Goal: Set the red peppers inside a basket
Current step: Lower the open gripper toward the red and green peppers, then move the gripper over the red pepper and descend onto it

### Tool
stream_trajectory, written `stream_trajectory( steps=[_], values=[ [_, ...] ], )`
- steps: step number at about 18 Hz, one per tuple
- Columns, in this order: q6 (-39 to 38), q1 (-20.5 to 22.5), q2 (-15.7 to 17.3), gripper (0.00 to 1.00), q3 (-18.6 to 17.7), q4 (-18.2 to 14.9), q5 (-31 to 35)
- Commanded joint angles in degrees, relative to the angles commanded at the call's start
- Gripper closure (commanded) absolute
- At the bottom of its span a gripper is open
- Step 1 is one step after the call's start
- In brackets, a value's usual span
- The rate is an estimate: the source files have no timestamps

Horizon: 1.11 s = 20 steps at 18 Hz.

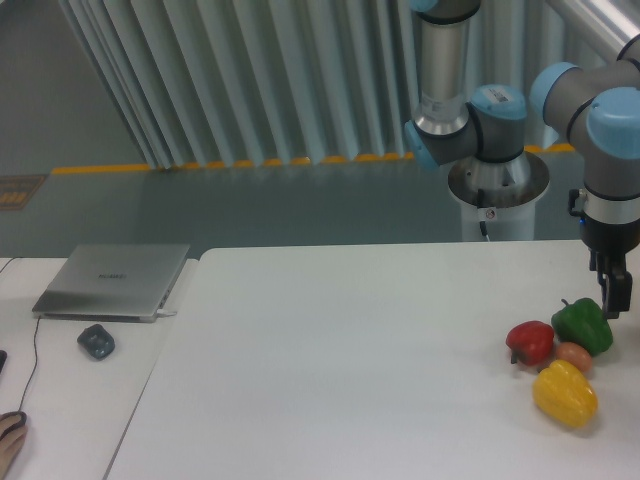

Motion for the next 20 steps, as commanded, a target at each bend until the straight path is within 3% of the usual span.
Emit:
stream_trajectory(
  steps=[6,8,10,12,20],
  values=[
    [0.79,-0.61,0.53,0.00,0.00,0.00,-0.61],
    [0.62,-0.44,0.79,0.00,-2.27,0.44,-0.88],
    [0.00,-0.26,1.14,0.00,-3.68,3.85,-2.80],
    [-0.96,-0.53,3.51,0.00,-6.76,4.75,-3.51],
    [-31.07,-5.00,3.25,0.00,-9.14,4.83,-3.78]
  ],
)
